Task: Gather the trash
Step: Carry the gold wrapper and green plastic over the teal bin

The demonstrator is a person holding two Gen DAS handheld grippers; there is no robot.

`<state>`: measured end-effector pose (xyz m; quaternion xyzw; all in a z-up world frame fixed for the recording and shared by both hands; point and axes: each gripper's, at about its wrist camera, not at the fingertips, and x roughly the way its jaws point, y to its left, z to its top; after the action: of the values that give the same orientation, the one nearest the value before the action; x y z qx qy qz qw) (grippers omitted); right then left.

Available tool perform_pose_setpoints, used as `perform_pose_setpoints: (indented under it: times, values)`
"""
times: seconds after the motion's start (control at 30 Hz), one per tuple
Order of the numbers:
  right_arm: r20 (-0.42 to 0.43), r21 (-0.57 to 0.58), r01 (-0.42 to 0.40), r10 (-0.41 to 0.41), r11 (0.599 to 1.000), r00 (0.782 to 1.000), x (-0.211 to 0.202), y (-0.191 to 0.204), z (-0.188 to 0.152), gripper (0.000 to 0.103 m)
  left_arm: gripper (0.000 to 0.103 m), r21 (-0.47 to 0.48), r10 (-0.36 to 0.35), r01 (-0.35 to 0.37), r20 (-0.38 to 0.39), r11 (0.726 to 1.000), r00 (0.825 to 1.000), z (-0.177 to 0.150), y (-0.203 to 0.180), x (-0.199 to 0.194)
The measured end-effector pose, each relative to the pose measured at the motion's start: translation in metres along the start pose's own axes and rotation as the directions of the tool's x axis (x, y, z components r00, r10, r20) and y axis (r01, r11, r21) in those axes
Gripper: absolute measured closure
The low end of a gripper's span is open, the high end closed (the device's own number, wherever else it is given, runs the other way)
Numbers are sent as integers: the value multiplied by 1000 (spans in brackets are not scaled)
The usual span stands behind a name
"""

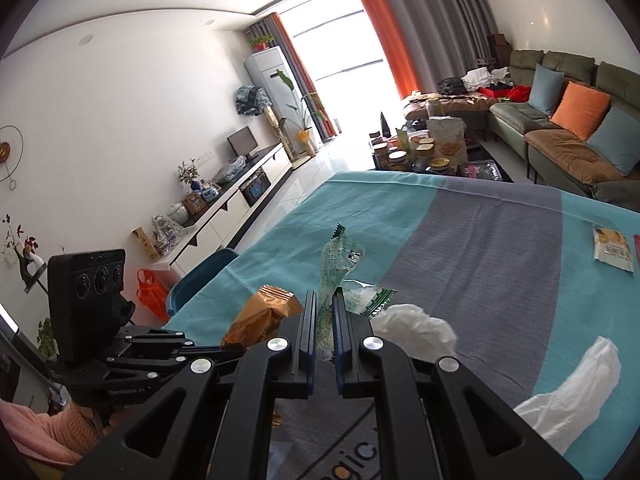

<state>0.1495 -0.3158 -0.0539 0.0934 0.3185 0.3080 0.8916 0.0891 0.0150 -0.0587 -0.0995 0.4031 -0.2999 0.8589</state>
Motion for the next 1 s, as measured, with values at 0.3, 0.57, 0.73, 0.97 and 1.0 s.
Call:
perform_pose_setpoints:
  times: [0.3,0.57,0.73,0.97,1.0]
  values:
    - [-157,33,30,-25,999,987,50,-7,-22,97,100,-2,-6,6,38,1000,999,-14,21,-32]
    - [-132,24,82,-78,996,988,44,-15,-20,97,100,-1,18,-17,24,1000,1000,-30,33,-43]
    - [-85,24,50,-48,998,995,28,-11,-12,97,100,-46,65,-63,50,997,997,-35,44,-54]
    - [-7,-25,-3,3,1000,1000,7,15,8,97,100,-73,174,-168,99,983,980,-32,53,-78]
    - [-2,-33,-14,14,999,1000,6,19,10,97,100,-76,183,-176,105,981,977,-32,54,-81]
